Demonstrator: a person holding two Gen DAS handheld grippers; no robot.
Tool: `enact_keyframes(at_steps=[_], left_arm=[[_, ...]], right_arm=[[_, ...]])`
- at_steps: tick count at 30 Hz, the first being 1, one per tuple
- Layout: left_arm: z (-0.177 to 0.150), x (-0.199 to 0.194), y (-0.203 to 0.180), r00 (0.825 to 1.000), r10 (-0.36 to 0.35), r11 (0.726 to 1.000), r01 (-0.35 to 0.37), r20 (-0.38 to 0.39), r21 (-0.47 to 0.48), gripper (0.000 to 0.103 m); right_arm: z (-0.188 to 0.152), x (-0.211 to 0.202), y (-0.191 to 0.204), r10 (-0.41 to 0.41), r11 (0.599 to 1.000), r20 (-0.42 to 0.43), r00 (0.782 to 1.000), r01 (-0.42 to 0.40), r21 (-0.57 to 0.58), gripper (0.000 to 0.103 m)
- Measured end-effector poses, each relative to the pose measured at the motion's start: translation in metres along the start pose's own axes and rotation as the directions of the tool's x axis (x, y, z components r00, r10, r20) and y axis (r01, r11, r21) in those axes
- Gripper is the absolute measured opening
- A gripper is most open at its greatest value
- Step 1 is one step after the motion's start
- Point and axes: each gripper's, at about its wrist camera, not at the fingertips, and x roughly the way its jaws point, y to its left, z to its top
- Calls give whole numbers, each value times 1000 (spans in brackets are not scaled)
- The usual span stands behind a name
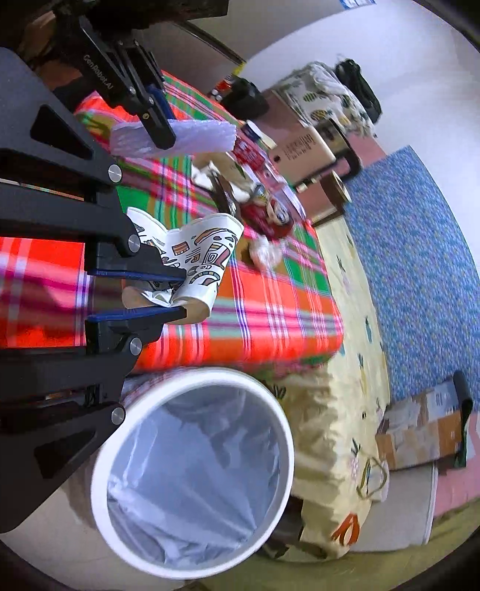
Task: Collect trash
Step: 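Carry the foam sleeve and paper cup to the bin and release both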
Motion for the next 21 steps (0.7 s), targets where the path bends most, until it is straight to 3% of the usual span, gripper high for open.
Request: enact_keyframes(at_steps=[11, 21], left_arm=[[24, 37, -62, 992, -126, 989, 127, -18, 80, 20], [46, 71, -121, 960, -272, 951, 278, -62, 139, 20]], right_arm=[[-1, -17, -57, -140, 984, 36, 989, 136, 111, 15], [-1, -25, -93, -273, 950, 30, 962, 265, 164, 15]])
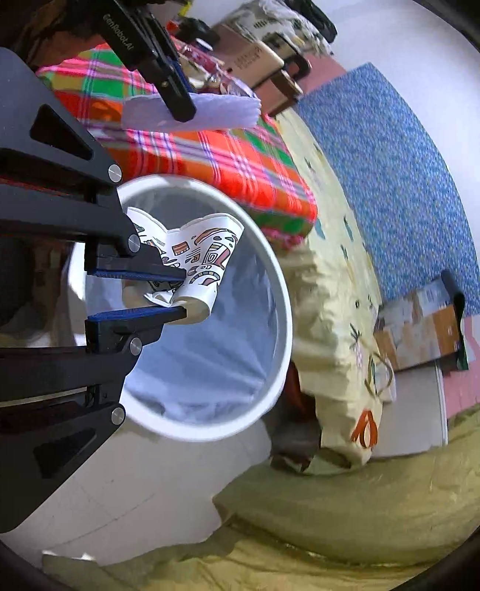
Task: Collect trash
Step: 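Carry the foam sleeve and paper cup to the bin and release both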
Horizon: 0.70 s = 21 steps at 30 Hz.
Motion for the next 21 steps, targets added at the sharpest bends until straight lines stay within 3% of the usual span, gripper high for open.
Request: enact_keyframes(at_steps=[10, 14, 21], left_arm=[[3, 39, -18, 996, -67, 998, 68, -65, 12, 21], [3, 43, -19, 995, -74, 997, 75, -74, 7, 27], [5, 38, -11, 996, -68, 998, 67, -55, -21, 30]], right_arm=[[-2, 6, -20, -61, 998, -46, 997, 62, 17, 16], [-3, 7, -22, -69, 997, -65, 995, 70, 19, 16], [-5, 1, -19, -69, 997, -53, 996, 71, 24, 27]])
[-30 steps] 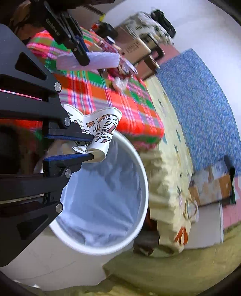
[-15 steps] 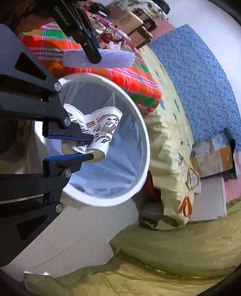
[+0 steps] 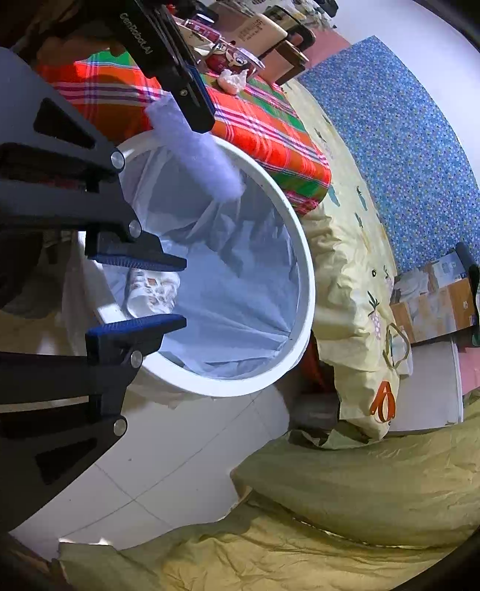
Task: Collect trash
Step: 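Carry the foam sleeve and paper cup to the bin and release both, then move both tools back over the table toward the cans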
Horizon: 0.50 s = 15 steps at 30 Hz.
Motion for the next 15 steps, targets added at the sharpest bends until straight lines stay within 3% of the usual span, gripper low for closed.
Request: enact_keyframes(at_steps=[15], left_arm=[[-14, -47, 23, 997, 52, 997, -49, 58, -55, 30]], right_arm=[[-5, -14, 28, 101, 994, 32, 994, -99, -50, 33]])
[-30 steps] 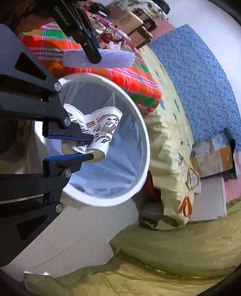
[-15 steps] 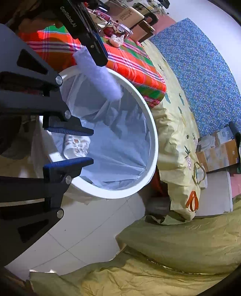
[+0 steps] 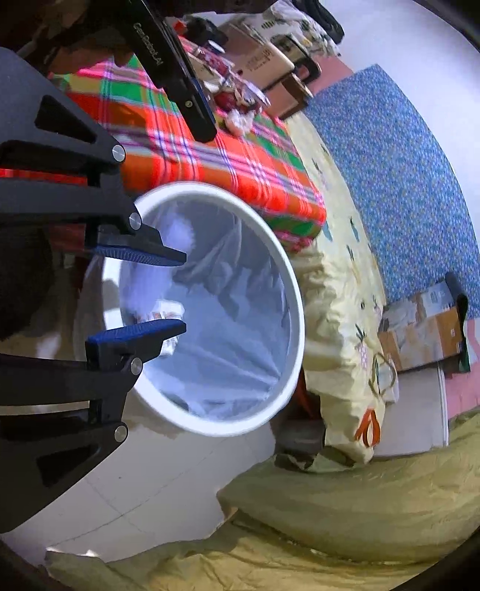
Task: Collect trash
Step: 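Move both tools back over the table toward the cans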
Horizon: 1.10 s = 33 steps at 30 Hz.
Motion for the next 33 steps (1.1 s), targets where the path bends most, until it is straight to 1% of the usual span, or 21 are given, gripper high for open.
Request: enact_keyframes(at_steps=[2, 8, 11, 14, 17, 21, 28, 33], left_arm=[[-1, -6, 4, 1000, 6, 1000, -5, 6, -7, 30], [-5, -28, 10, 999, 33, 999, -32, 42, -16, 30], [-10, -41, 14, 996, 63, 998, -61, 57, -22, 30], [-16, -56, 19, 992, 106, 994, -104, 74, -31, 31], [-23, -70, 28, 986, 141, 990, -137, 89, -44, 39], [-34, -87, 45, 976, 196, 979, -189, 100, -71, 39], [-53, -103, 76, 961, 257, 963, -247, 99, -107, 39], [-63, -111, 99, 956, 277, 954, -262, 93, -145, 39]], right_arm=[[-1, -1, 5, 0, 1000, -2, 1000, 0, -9, 33], [-5, -9, 21, 38, 998, 5, 999, -38, -51, 33], [-7, -11, 30, 63, 995, 3, 998, -63, -72, 33], [-7, -11, 40, 90, 991, 4, 996, -90, -95, 33], [-9, -11, 49, 116, 987, 3, 993, -114, -113, 33], [-12, -11, 67, 157, 977, -6, 988, -156, -148, 33], [-19, -4, 93, 212, 958, -43, 976, -217, -188, 33], [-21, 0, 109, 243, 944, -70, 968, -252, -213, 33]])
